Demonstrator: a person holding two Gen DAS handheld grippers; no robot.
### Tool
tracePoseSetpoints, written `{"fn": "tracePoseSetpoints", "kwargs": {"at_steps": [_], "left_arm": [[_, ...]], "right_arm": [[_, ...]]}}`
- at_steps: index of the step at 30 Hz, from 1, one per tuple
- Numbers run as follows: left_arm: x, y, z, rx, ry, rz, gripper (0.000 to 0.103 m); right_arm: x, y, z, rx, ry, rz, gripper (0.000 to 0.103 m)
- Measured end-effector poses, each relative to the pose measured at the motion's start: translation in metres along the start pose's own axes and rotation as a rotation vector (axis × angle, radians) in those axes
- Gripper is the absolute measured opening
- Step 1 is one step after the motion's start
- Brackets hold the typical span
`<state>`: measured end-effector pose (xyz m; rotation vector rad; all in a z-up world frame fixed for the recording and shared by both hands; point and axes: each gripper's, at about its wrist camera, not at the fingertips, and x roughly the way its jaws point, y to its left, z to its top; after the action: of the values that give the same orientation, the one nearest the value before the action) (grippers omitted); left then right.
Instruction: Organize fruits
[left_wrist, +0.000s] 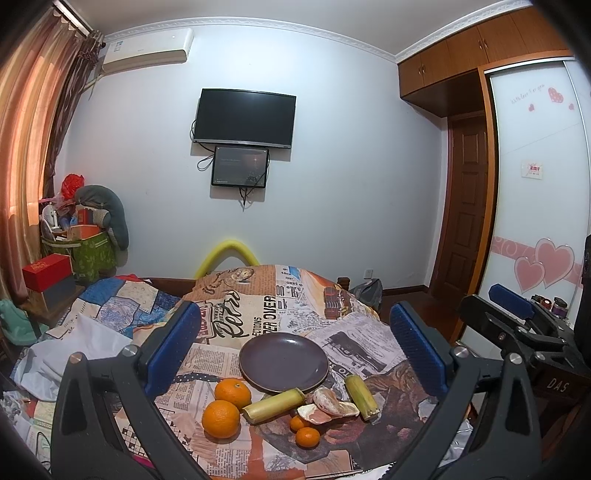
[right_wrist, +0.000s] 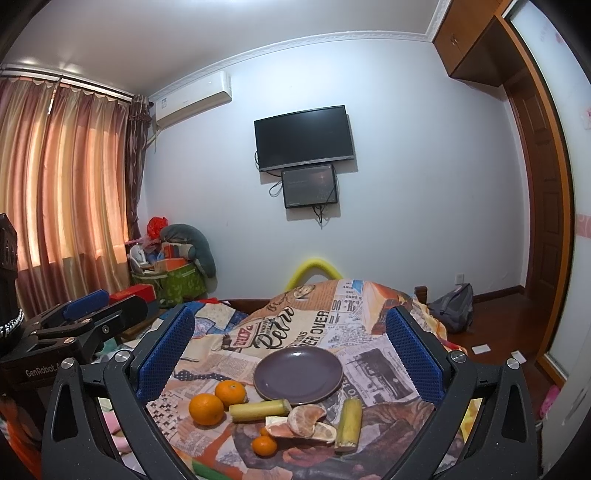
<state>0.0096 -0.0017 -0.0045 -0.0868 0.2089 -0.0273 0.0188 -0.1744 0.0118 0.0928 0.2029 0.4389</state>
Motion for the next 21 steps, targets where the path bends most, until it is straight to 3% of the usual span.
{"fn": "tracePoseSetpoints", "kwargs": {"at_steps": [18, 21], "left_arm": [[0.008, 0.005, -0.008, 0.002, -0.008, -0.002, 0.103], [0.019, 0.010, -0.011, 0.012, 0.024, 0.005, 0.103]], "right_arm": [[0.017, -0.008, -0.006, -0.001, 0.050, 0.001, 0.103], [0.024, -0.014, -0.012, -0.005, 0.073, -0.020, 0.103]]}}
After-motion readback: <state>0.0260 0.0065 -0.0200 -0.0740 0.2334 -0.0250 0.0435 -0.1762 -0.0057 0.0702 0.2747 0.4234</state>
